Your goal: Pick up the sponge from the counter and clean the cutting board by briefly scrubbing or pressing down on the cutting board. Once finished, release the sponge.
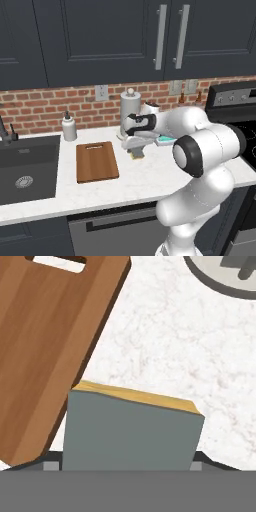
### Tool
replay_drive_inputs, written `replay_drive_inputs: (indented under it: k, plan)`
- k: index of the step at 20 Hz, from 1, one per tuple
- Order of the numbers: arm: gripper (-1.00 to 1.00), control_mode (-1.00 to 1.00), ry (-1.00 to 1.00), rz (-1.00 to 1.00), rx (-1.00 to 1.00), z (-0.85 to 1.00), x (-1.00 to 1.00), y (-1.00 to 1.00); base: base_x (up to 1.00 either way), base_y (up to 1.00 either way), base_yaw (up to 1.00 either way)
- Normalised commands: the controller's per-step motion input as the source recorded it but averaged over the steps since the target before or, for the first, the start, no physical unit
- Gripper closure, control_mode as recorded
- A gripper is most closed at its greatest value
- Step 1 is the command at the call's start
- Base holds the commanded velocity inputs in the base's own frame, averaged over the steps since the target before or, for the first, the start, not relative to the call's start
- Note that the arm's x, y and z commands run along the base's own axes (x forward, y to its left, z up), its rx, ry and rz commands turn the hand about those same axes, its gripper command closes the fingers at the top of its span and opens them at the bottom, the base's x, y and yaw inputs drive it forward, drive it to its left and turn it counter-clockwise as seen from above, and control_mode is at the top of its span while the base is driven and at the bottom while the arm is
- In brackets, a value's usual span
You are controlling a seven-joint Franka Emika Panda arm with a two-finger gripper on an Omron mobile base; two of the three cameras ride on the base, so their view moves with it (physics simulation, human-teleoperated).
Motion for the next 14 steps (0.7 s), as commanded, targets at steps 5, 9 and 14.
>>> replay_drive_inputs:
  k: [5,9,14]
  plan:
    - [1.00,-1.00,-0.07,0.00,0.00,0.39,0.00,0.51,0.00,0.00,0.00]
    - [1.00,-1.00,-0.01,0.00,0.00,0.06,0.00,0.65,0.00,0.00,0.00]
    - [1.00,-1.00,-0.04,0.00,0.03,-0.03,0.02,0.59,0.00,0.00,0.00]
